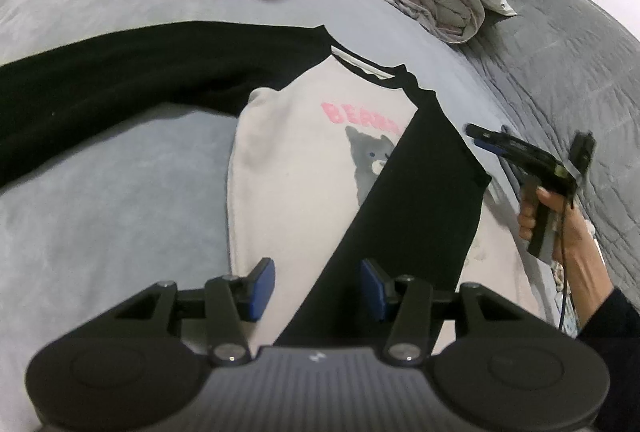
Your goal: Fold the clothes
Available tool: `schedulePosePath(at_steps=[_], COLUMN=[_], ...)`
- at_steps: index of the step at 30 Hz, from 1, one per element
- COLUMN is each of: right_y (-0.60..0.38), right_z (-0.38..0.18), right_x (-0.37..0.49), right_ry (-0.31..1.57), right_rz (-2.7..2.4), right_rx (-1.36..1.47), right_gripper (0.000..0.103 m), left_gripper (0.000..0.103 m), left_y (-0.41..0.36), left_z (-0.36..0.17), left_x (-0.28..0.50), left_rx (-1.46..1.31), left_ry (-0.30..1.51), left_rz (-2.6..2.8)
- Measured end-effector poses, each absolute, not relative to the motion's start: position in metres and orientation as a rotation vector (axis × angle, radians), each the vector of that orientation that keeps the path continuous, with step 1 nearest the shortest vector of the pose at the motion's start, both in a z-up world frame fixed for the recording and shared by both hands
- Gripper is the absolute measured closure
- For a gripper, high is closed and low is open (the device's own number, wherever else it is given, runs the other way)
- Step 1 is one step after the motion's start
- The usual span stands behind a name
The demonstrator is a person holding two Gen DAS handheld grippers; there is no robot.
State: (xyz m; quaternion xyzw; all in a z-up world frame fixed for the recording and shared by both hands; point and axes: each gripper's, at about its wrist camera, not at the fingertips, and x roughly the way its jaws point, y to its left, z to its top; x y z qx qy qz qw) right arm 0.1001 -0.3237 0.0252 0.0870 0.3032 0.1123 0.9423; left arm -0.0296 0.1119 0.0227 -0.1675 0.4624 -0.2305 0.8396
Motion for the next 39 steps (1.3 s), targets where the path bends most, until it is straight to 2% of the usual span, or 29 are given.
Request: schedulePosePath(at_steps=[3,4,5,6,10,13,16,18,21,23,25,26,28,29,34,35,37,39], right_y=[-0.300,-0.295,-0.294,-0.297,-0.305,-0.314,-0.319,-0.327,-0.331,-0.330,-0.324,-0.321,-0.317,-0.316,-0.313,-0.312,-0.312,-0.316], right_z=[0.014,0.010,0.007,0.008,0.018,0.023,0.008,0.001,0.003,0.002,0.000,0.005,0.018,0.025,0.037,0.031,0.018,0.017], right_x=[0.120,0.125,0.127,0.128,0.120,0.121,0.128,0.129,0.128,0.127,0.127,0.125,0.118,0.113,0.088,0.085,0.080,0.079], right_ry=[0.667,0.679,0.677,0.673,0.632,0.610,0.655,0.655,0.646,0.654,0.668,0.669,0.663,0.651,0.695,0.718,0.761,0.738], right_rz=[0.275,0.270,0.280,0.282,0.269,0.274,0.265,0.271,0.279,0.282,0.274,0.262,0.242,0.238,0.290,0.287,0.276,0.256], right_rx=[0.092,0.058,0.064,0.094,0.145,0.210,0.217,0.282,0.312,0.310,0.265,0.241,0.197,0.173,0.086,0.061,0.036,0.084], right_gripper=[0.045,0.071,0.093,0.096,0.097,0.097,0.098,0.098,0.098,0.098,0.097,0.092,0.045,0.039,0.037,0.039,0.097,0.098], left_gripper=[0.054,0.054,0.054,0.055,0.057,0.064,0.071,0.082,0.093,0.093,0.093,0.092,0.091,0.090,0.089,0.089,0.091,0.100], left_y=[0.113,0.113,0.114,0.115,0.117,0.120,0.124,0.128,0.131,0.131,0.131,0.131,0.131,0.131,0.130,0.129,0.128,0.128], left_z=[0.021,0.020,0.019,0.018,0.018,0.016,0.014,0.011,0.009,0.009,0.011,0.012,0.013,0.014,0.014,0.014,0.013,0.012], left_x=[-0.028,-0.027,-0.027,-0.027,-0.025,-0.023,-0.022,-0.022,-0.021,-0.021,-0.020,-0.020,-0.022,-0.022,-0.026,-0.027,-0.027,-0.028], left_rx=[-0.356,-0.359,-0.363,-0.366,-0.371,-0.371,-0.372,-0.371,-0.359,-0.358,-0.360,-0.363,-0.364,-0.363,-0.346,-0.338,-0.324,-0.306], left_ry=[0.980,0.982,0.983,0.985,0.998,1.006,1.012,1.016,1.020,1.021,1.022,1.021,1.018,1.015,1.005,1.003,1.004,1.006], left_rz=[-0.487,-0.487,-0.488,-0.490,-0.493,-0.490,-0.480,-0.471,-0.456,-0.452,-0.453,-0.454,-0.455,-0.455,-0.452,-0.451,-0.439,-0.422])
